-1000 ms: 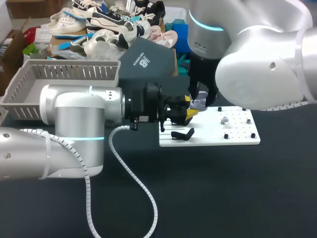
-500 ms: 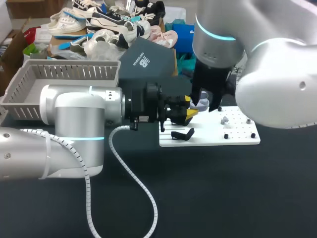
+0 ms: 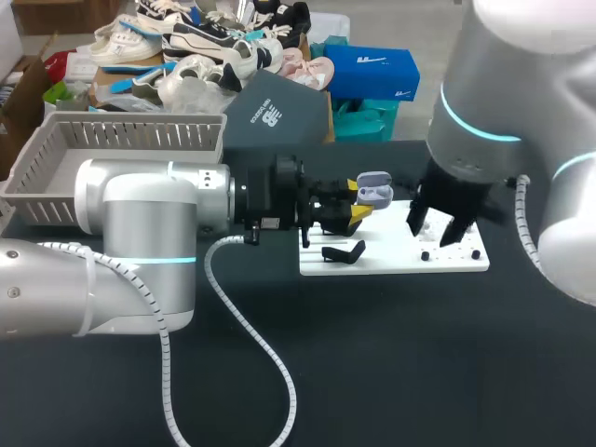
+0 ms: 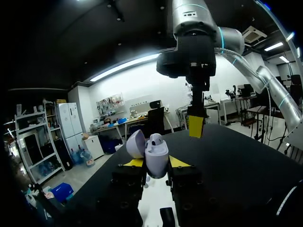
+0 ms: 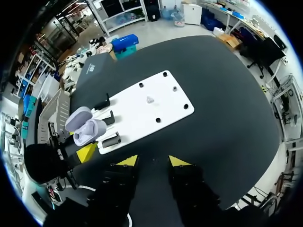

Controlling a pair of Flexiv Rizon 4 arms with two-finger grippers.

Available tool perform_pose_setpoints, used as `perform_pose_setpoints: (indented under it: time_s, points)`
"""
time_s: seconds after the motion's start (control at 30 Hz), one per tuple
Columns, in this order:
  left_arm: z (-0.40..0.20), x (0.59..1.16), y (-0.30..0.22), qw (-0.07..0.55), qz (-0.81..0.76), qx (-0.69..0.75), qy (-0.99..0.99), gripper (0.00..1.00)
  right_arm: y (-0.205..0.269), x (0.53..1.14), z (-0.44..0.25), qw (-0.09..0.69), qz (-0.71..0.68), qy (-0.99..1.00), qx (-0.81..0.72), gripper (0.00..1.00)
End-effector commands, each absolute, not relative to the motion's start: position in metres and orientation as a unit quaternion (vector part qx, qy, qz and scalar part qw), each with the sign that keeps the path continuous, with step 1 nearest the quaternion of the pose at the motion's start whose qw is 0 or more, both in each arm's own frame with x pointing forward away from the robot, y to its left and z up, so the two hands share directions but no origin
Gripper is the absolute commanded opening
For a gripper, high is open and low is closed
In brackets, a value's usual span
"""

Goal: Pick up each earbud case from the left stands, insert the matching earbuds, close the lid, and place the case in the box.

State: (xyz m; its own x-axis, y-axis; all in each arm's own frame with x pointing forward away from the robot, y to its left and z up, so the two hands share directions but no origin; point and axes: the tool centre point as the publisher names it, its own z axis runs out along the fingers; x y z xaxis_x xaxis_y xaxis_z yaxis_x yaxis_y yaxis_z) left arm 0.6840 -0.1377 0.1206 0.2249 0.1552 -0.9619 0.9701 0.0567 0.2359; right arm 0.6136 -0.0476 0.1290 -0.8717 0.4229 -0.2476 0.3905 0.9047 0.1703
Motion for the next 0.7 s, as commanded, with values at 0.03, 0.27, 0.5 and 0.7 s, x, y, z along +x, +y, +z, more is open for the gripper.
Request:
perform_pose_setpoints:
  time_s: [0.03,0.27,0.5,0.7]
  points:
    - [0.120,0.683,-0.138,0.537,-0.380,0.570,0.492,0.00,-0.067,0.626,0.109,0.149,0.128,0.960,0.201,0.35]
    - [0.120,0.683,-0.138,0.537,-0.380,0.570,0.492,0.00,-0.079,0.654,0.082,0.139,0.147,0.961,0.190,0.38]
    - [0.120,0.683,-0.138,0.537,-0.380,0.570,0.492,0.00,-0.086,0.675,0.066,0.127,0.167,0.961,0.182,0.36]
    - [0.120,0.683,-0.138,0.537,-0.380,0.570,0.492,0.00,-0.083,0.689,0.057,0.116,0.171,0.963,0.171,0.38]
